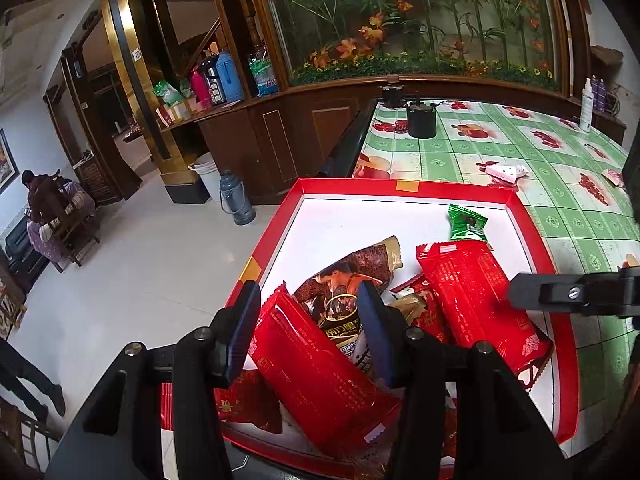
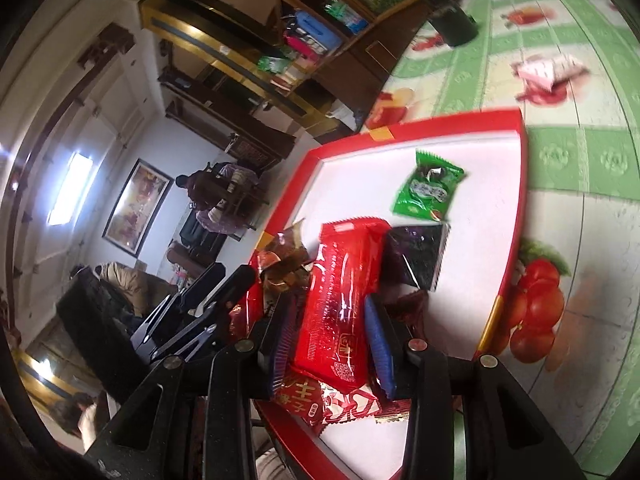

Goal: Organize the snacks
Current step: 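Lower both red packets into the tray and open both grippers, then move both open grippers back over the remaining packets on the table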

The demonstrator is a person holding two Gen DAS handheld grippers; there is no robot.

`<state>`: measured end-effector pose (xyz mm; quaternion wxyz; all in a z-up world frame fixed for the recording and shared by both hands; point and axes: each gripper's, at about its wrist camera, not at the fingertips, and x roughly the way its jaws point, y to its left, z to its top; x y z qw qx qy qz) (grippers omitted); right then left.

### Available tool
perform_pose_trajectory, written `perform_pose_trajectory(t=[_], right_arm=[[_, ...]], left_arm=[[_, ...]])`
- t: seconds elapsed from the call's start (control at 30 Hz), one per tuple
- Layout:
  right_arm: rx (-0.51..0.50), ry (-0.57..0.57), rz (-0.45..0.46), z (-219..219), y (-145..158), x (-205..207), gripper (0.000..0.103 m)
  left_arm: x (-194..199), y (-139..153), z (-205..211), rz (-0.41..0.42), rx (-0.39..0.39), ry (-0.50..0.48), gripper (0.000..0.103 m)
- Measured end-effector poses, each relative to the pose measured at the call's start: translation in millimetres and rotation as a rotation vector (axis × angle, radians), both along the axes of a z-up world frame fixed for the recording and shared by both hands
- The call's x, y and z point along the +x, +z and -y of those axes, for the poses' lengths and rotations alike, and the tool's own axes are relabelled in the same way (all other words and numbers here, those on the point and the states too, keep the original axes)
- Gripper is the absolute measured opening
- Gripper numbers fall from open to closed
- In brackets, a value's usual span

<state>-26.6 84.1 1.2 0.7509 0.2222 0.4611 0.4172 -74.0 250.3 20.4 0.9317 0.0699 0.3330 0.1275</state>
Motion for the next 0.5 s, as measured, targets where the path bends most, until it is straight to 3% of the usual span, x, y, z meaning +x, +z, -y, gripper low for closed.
perform_pose_trajectory(t=[0.13, 0.27, 0.37, 0.5], right_arm=[[0.0, -0.021, 0.052, 12.9, 11.3, 0.0, 0.038], [-0.013, -0.081, 0.076, 41.3, 17.6, 13.0, 0.042], [-0.024, -0.19, 0.087, 83.3, 21.1, 30.7, 0.043], [-0.036, -0.378, 0.131, 151.8, 29.4, 51.9, 0.045]], left_arm=[[3.1, -1.3, 2.7, -0.012, 0.013, 0.006, 0.05], [7.6, 2.5, 3.7, -0.018, 0.025, 0.022, 0.068], [13.7, 14.0, 2.5, -0.003, 0.02, 0.03, 0.081], [33.2, 29.1, 12.7, -0.008, -0.009, -0.013, 0.082]])
